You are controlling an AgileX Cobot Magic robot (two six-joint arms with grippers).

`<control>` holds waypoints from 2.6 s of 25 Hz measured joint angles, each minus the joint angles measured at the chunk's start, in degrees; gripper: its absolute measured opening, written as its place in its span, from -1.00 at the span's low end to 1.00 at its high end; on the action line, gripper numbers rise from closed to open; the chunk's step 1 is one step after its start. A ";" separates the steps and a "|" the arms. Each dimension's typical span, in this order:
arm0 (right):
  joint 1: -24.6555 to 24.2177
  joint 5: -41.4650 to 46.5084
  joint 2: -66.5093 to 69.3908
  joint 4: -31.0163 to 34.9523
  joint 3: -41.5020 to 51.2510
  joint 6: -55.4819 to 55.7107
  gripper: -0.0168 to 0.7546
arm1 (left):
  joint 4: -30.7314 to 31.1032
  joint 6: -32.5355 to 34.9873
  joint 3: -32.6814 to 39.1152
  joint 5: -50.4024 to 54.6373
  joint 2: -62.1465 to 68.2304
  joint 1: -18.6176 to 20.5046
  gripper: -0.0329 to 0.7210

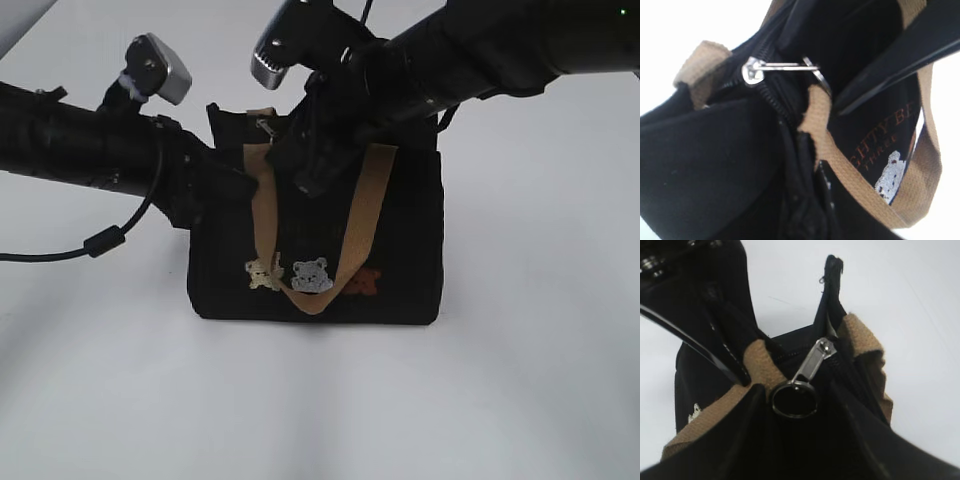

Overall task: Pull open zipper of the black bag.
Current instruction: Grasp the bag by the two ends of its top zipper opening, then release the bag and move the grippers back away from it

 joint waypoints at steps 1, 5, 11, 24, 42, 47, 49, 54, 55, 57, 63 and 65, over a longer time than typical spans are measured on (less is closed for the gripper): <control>0.00 -0.05 0.06 0.00 -0.05 0.34 -0.12 | 0.00 0.00 0.00 0.00 0.00 0.00 -0.73; 0.00 -0.25 0.06 0.00 -0.10 1.45 -0.34 | 0.00 0.00 0.00 -0.05 0.00 0.00 -0.73; 0.00 -0.24 0.06 0.00 -0.16 3.49 -0.35 | 0.00 0.00 0.00 -0.05 0.00 0.00 -0.73; -11.06 16.86 -6.41 -3.24 -0.16 12.25 -0.35 | 0.39 0.00 0.00 0.66 0.00 -0.07 -0.73; -18.52 29.78 -8.94 -22.77 -0.16 44.32 -0.38 | 1.46 -6.08 -0.17 -1.05 0.00 -0.30 -0.69; -16.94 31.90 -9.21 -23.57 -0.16 47.03 -0.25 | 6.38 -16.13 -0.17 -1.31 -0.38 -0.30 -0.18; -16.05 32.94 -10.25 -23.99 -0.16 47.29 0.04 | 10.21 -23.71 -0.17 -1.53 -1.54 -0.30 0.16; -15.27 37.08 -14.92 -26.06 -0.16 55.92 0.32 | 27.89 -51.83 -0.17 -1.01 -7.47 -0.30 0.21; -15.20 38.47 -16.08 -27.39 -0.16 58.66 0.33 | 32.96 -57.82 -0.17 -0.26 -8.65 -0.30 0.14; -15.20 41.61 -18.33 -30.49 0.46 64.85 0.33 | 43.37 -74.51 -0.11 0.09 -11.72 -0.30 0.01; -15.20 47.76 -30.23 -37.16 9.43 74.53 0.27 | 66.61 -107.36 3.75 3.14 -24.72 -0.30 -0.18; -15.20 48.02 -36.30 -38.11 14.66 75.04 0.26 | 71.54 -114.09 6.97 4.81 -32.07 -0.30 -0.19</control>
